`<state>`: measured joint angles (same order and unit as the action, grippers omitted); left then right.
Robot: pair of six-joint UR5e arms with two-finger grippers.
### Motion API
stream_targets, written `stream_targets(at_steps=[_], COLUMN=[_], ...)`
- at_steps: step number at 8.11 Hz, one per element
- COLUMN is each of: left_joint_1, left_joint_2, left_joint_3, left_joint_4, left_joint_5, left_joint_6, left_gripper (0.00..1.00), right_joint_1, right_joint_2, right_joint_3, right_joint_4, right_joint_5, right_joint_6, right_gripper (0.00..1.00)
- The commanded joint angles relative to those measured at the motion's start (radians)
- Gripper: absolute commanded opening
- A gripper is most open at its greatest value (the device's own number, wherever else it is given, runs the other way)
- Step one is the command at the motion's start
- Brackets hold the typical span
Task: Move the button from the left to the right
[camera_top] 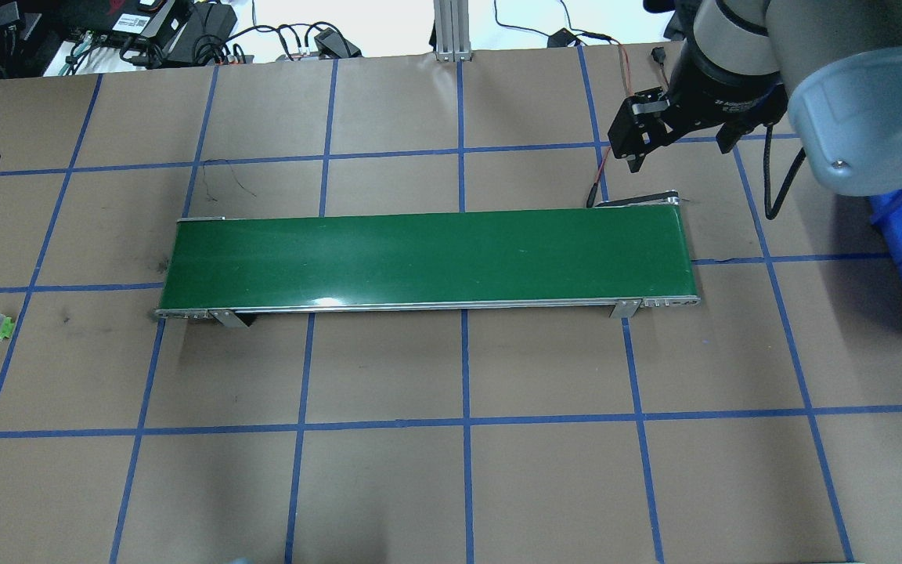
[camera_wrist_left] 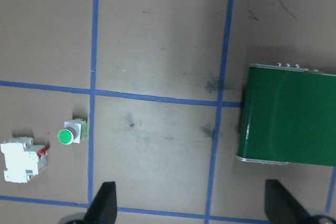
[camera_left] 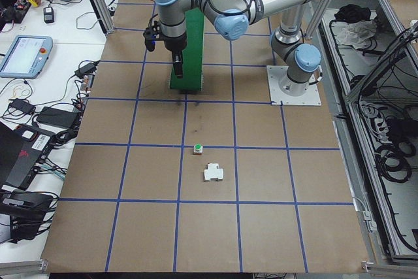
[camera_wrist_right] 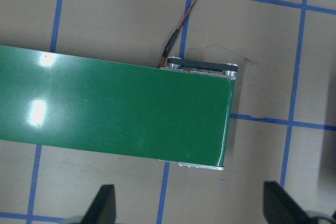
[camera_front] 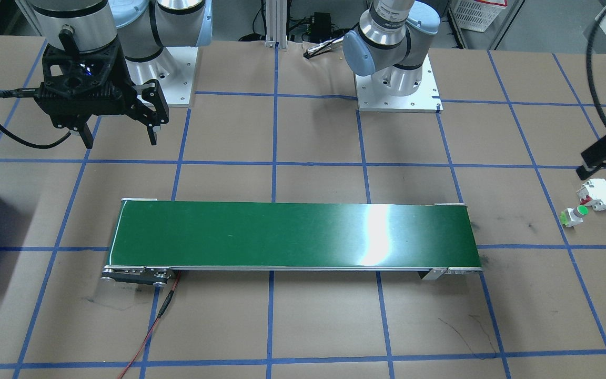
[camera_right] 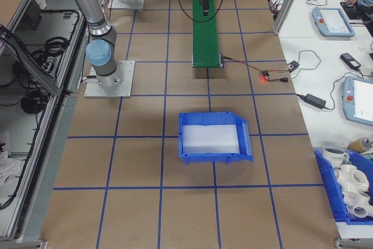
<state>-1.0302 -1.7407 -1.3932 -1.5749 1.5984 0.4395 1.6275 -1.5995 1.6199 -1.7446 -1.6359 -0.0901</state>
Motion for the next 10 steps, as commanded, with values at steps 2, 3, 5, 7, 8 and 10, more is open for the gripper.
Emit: stream_targets(at_steps=[2,3,5,7,8,10], left_joint_1=[0.207,0.243,0.275,0.277,0.282,0.297], left_joint_2=[-0.11,-0.17,-0.233,-0.246,-0.259,-0.296], left_joint_3=[-0.062,-0.102,-0.165,-0.213,-0.217,-0.216], left_joint_4=[0.122,0.248,0.363,0.368,0.375,0.383], left_joint_5=[0.0,0.001,0.012,0.017,0.017,0.02], left_joint_6=[0.324,0.388,0.449,0.452,0.458,0.461], left_gripper=[1.0,1.0,1.0,1.0,1.0,1.0], right_joint_1=[0.0,0.0,0.0,0.0,0.0,0.0], right_joint_2=[0.004,0.009,0.01,0.012,0.012,0.012], right_joint_3=[0.001,0.001,0.001,0.001,0.001,0.001], right_joint_4=[0.002,0.0,0.0,0.0,0.0,-0.001], right_joint_5=[-0.004,-0.002,-0.004,0.001,0.002,0.004], right_joint_6=[0.001,0.001,0.001,0.001,0.001,0.001], right_gripper=[1.0,1.0,1.0,1.0,1.0,1.0])
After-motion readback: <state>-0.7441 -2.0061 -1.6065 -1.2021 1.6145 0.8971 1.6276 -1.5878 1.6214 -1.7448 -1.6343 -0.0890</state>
